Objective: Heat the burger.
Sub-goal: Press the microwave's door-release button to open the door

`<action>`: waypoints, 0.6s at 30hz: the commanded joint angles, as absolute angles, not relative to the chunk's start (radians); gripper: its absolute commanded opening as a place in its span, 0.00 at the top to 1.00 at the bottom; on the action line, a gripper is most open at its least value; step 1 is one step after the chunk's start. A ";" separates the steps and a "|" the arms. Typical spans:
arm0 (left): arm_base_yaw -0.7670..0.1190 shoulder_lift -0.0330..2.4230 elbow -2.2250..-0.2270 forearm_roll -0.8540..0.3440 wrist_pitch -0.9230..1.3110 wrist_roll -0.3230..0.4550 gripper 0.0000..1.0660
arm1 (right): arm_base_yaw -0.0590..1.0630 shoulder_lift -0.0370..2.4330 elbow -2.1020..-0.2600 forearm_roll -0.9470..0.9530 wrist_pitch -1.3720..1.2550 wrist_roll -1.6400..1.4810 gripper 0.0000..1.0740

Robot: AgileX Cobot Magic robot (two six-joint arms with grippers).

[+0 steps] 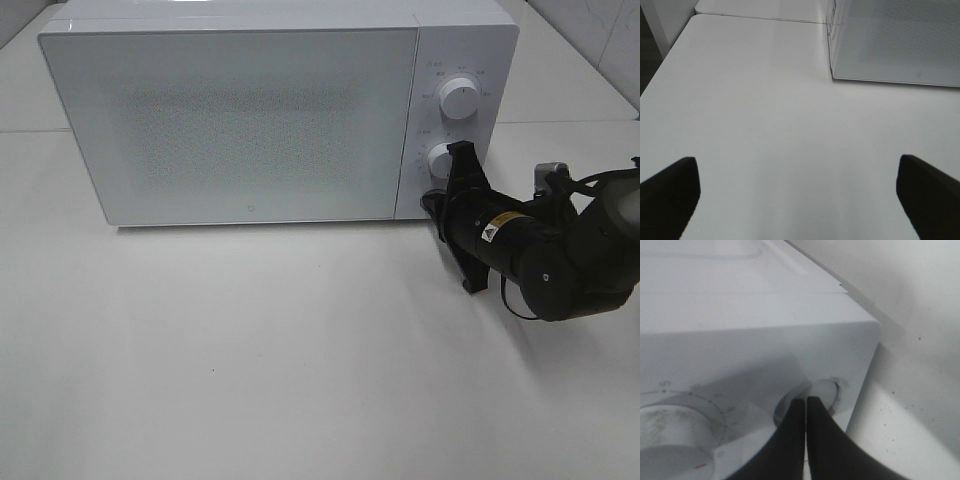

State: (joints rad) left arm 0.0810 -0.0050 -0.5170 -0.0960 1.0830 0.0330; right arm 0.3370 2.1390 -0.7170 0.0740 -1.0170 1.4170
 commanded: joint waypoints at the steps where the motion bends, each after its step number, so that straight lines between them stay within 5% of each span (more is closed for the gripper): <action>1: 0.085 -0.019 -0.516 -0.099 1.071 0.026 0.05 | 0.331 2.133 -0.758 0.096 -1.085 1.397 1.00; 18: 0.085 -0.019 -0.516 -0.099 1.071 0.026 0.05 | 0.331 2.133 -0.904 0.150 -1.085 1.357 1.00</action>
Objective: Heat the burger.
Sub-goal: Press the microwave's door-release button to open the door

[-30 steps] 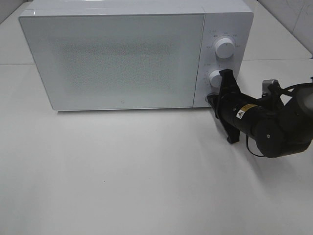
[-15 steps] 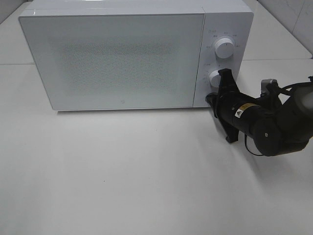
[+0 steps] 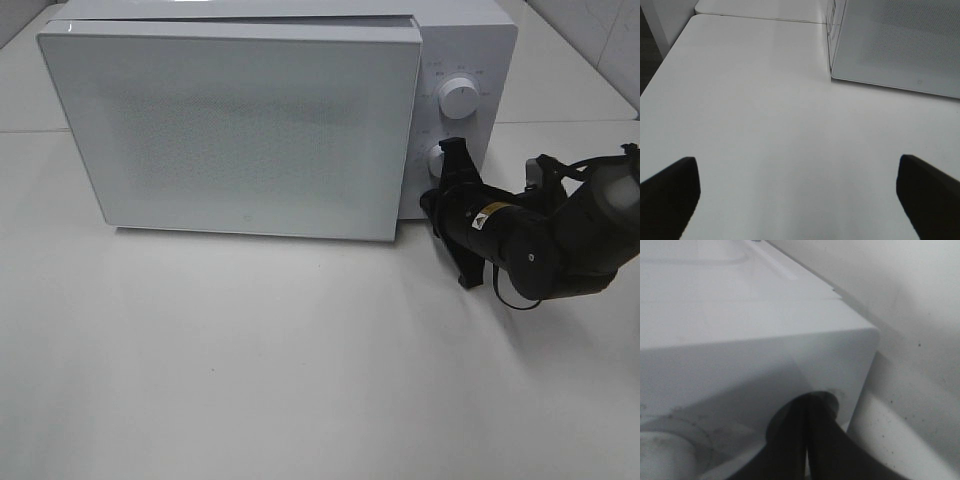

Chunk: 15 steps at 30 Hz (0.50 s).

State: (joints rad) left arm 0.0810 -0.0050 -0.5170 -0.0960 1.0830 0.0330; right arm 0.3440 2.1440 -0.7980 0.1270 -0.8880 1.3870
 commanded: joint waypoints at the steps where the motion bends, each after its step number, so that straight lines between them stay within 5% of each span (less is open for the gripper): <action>1: 0.085 -0.019 -0.516 -0.099 1.071 0.026 0.05 | 0.331 2.133 -0.904 0.150 -1.085 1.357 1.00; 15: 0.085 -0.019 -0.516 -0.099 1.071 0.026 0.05 | 0.335 2.084 -0.857 0.146 -0.943 1.383 1.00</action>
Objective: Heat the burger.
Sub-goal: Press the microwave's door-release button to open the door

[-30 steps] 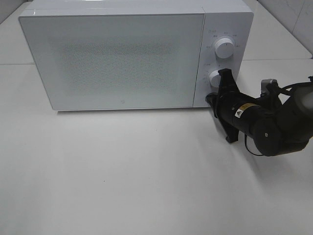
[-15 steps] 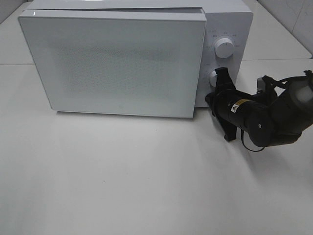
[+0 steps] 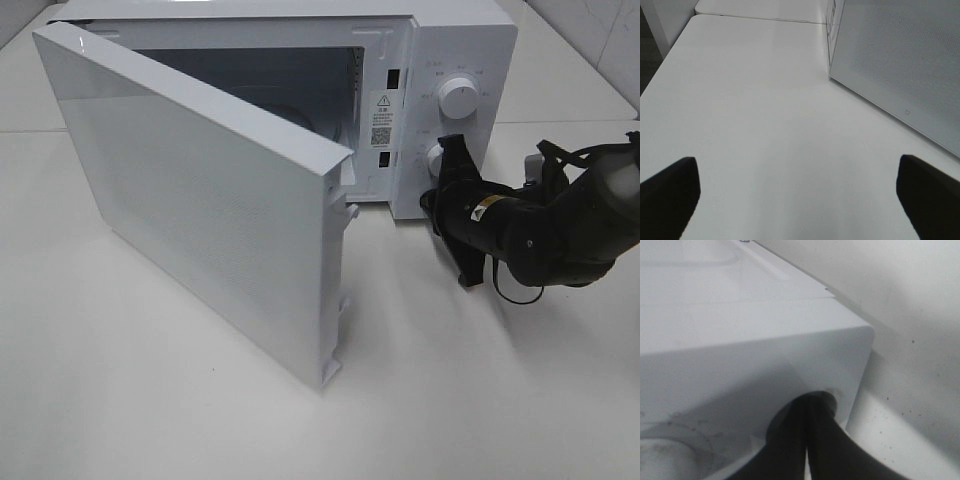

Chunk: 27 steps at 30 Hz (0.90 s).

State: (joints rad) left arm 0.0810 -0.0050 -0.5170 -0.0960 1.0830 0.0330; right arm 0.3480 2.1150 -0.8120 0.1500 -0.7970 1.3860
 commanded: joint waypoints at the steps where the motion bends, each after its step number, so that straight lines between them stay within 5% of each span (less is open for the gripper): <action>1: 0.085 -0.019 -0.516 -0.099 1.071 0.026 0.05 | 0.335 2.084 -0.852 0.146 -0.942 1.383 1.00; 27: 0.085 -0.019 -0.516 -0.099 1.071 0.026 0.05 | 0.369 2.084 -0.716 0.126 -0.924 1.417 1.00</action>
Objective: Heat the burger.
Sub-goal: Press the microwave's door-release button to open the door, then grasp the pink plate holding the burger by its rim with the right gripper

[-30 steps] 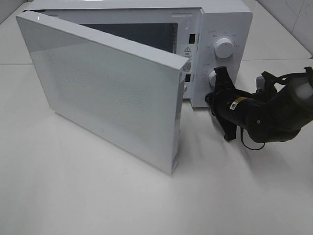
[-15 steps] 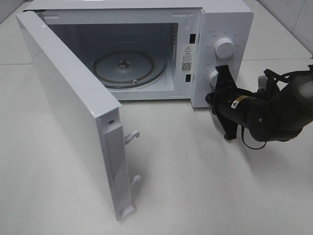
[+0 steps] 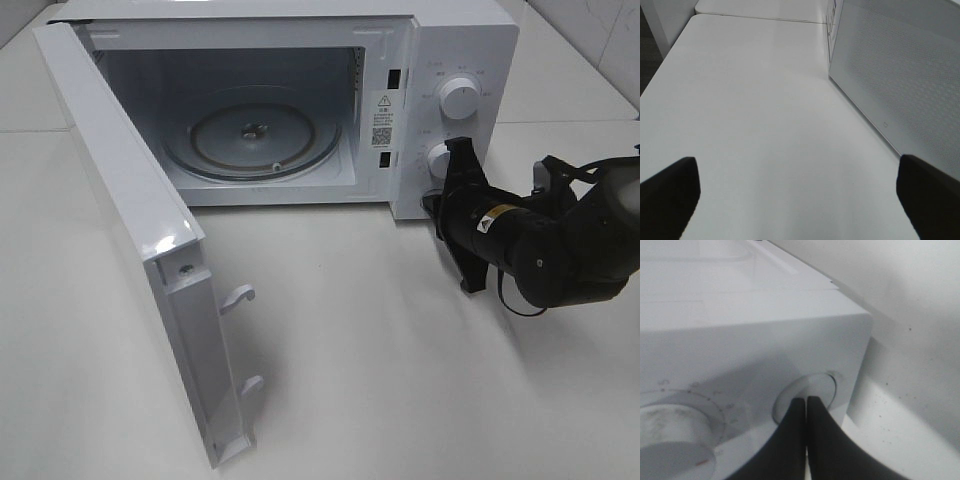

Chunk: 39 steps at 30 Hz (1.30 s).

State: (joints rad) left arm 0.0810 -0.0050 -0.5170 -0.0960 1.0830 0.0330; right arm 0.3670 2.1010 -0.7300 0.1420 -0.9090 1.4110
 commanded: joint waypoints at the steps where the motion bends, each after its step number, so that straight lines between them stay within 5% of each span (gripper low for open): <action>1: 0.085 -0.019 -0.516 -0.099 1.071 0.026 0.05 | 0.369 2.084 -0.716 0.126 -0.924 1.417 1.00; 23: 0.085 -0.019 -0.516 -0.099 1.071 0.026 0.05 | 0.369 1.862 -0.547 0.146 -0.913 1.244 1.00; 30: 0.085 -0.019 -0.516 -0.099 1.071 0.026 0.05 | 0.369 1.717 -0.531 0.134 -0.718 0.973 1.00; 39: 0.085 -0.019 -0.516 -0.099 1.071 0.026 0.05 | 0.369 1.383 -0.590 0.123 -0.099 0.374 1.00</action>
